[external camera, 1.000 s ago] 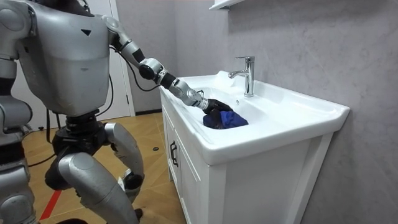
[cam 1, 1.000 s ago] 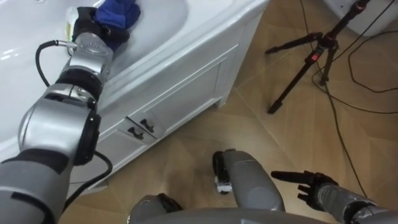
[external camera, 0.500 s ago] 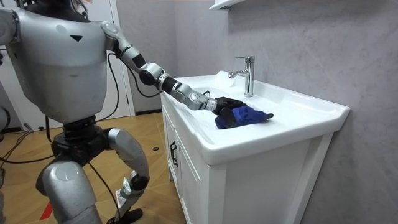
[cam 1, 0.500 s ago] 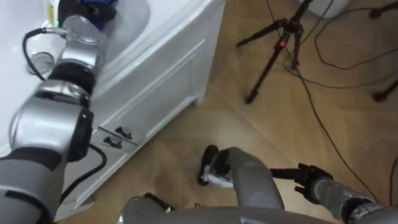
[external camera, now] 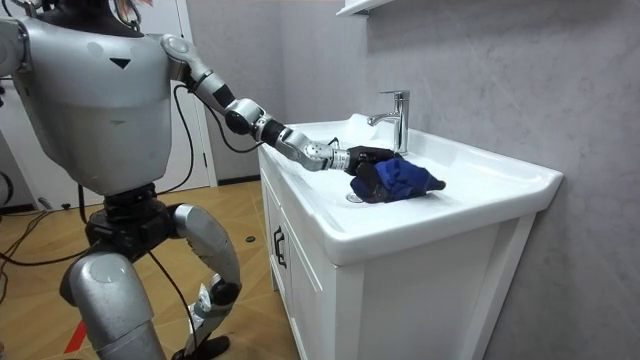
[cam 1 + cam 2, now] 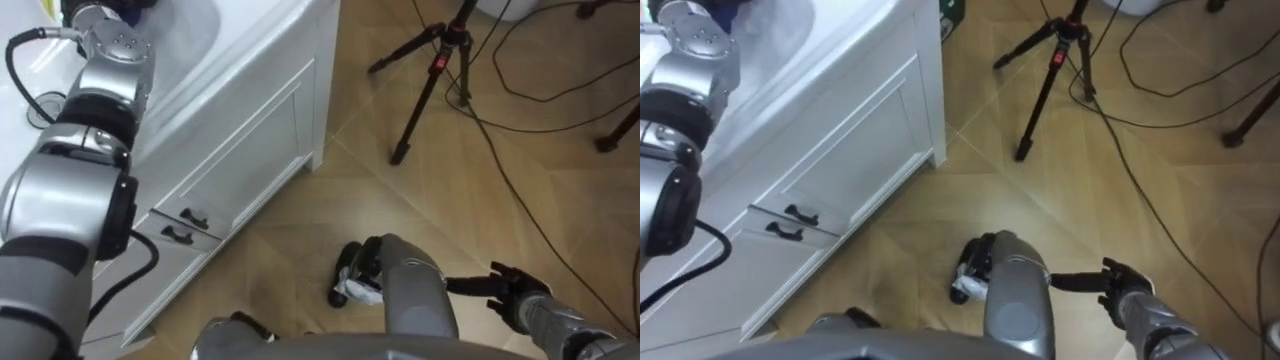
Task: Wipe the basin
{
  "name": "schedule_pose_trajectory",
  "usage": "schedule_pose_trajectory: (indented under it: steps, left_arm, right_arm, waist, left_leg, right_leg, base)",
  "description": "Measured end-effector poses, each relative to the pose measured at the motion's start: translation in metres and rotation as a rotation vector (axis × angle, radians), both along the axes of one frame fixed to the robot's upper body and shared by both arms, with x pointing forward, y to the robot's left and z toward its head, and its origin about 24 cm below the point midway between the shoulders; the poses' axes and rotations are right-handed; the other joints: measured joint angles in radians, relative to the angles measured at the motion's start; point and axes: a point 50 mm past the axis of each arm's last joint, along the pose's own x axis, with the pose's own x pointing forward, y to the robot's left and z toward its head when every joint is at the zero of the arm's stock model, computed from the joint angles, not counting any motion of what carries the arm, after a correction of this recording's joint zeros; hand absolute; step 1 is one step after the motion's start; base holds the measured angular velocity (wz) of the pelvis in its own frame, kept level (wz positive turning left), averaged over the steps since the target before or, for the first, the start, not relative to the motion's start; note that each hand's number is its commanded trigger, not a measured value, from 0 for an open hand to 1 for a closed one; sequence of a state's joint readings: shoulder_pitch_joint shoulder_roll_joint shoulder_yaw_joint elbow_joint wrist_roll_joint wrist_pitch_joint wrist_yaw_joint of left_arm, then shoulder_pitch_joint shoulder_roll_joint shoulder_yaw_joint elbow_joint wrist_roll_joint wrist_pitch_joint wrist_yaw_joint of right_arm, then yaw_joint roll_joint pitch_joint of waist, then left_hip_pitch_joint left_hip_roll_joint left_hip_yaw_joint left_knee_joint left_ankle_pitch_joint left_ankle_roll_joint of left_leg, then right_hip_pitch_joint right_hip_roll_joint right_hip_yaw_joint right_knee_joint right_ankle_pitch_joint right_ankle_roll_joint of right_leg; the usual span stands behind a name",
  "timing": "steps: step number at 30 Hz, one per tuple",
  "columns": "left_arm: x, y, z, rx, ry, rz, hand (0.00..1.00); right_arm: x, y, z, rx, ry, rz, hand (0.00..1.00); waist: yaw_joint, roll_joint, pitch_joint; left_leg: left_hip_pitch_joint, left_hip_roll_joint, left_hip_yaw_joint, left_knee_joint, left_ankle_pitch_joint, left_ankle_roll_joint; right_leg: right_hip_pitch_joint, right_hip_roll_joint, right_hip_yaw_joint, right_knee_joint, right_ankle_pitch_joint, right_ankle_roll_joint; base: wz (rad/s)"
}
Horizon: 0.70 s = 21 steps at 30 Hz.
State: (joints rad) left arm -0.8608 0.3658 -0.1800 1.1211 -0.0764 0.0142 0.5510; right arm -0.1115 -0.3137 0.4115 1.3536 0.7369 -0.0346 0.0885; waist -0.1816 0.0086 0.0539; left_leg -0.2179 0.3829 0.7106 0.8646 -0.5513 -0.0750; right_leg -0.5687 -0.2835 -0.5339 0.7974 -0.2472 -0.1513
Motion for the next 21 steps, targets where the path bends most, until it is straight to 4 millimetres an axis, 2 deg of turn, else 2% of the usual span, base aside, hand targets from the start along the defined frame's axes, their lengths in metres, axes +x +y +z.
schedule_pose_trajectory:
  steps: [1, 6, 14, 21]
  left_arm:
    - [0.000, 0.001, 0.000, 0.001, 0.003, -0.005, 1.00]
    - [0.001, -0.004, -0.002, 0.011, 0.023, -0.067, 1.00]
    - [-0.005, 0.001, -0.018, -0.006, 0.098, -0.081, 1.00]
    - [-0.011, 0.008, -0.033, -0.037, 0.196, -0.094, 1.00]
  right_arm:
    - [-0.001, 0.000, 0.000, 0.001, 0.002, 0.000, 0.00]
    - [-0.002, -0.004, 0.001, 0.006, 0.002, 0.012, 0.00]
    - [-0.001, -0.005, 0.002, -0.005, 0.014, 0.036, 0.00]
    - [0.003, -0.005, 0.003, 0.000, 0.016, 0.036, 0.00]
  waist:
    - [0.004, 0.003, -0.0003]
    - [0.018, 0.005, -0.0019]
    - [0.029, 0.005, -0.0024]
    - [0.035, 0.011, -0.0060]
  left_leg:
    - [0.004, -0.014, 0.001, -0.007, 0.000, 0.001]
    - [0.000, -0.030, 0.003, -0.008, -0.001, 0.012]
    - [-0.010, -0.035, 0.003, -0.003, -0.003, 0.023]
    - [-0.029, -0.052, -0.013, -0.003, -0.006, 0.033]
  right_leg:
    - [0.000, -0.011, 0.000, 0.004, 0.001, 0.000]
    - [-0.004, -0.028, 0.003, 0.007, 0.011, 0.001]
    - [-0.010, -0.034, 0.004, 0.003, 0.024, 0.001]
    - [-0.019, -0.055, -0.001, 0.009, 0.028, 0.011]
  base:
    - [-0.07]
    - [-0.01]
    - [0.00]
    - [0.06]
